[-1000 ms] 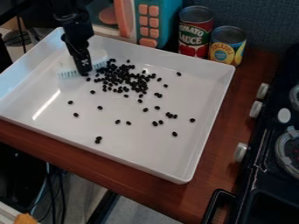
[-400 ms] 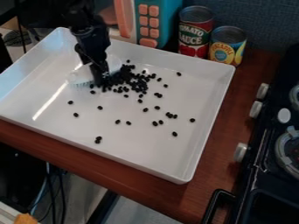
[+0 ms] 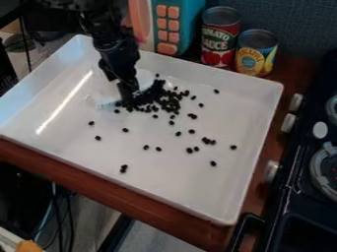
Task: Sweep into pile
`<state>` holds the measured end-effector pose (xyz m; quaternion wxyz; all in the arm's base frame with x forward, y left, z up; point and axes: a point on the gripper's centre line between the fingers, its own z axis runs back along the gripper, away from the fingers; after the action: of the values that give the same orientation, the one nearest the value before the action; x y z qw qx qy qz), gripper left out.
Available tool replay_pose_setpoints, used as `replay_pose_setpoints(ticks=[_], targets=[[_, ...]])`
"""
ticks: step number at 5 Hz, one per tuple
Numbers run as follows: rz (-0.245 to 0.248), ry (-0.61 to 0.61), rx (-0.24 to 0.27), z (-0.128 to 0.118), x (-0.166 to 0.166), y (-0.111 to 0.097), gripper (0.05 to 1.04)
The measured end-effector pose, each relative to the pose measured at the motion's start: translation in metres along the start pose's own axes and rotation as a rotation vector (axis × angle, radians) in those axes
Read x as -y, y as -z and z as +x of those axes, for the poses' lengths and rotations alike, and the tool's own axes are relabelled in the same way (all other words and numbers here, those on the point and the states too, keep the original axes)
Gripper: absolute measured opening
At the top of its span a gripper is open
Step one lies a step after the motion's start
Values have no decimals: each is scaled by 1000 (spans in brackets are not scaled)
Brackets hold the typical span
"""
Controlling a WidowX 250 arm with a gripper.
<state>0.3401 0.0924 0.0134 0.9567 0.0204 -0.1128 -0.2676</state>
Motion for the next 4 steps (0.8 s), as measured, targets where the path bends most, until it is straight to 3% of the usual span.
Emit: replay_pose_setpoints(ticks=[4], targets=[[-67,-15,8,7,39,-4,751]])
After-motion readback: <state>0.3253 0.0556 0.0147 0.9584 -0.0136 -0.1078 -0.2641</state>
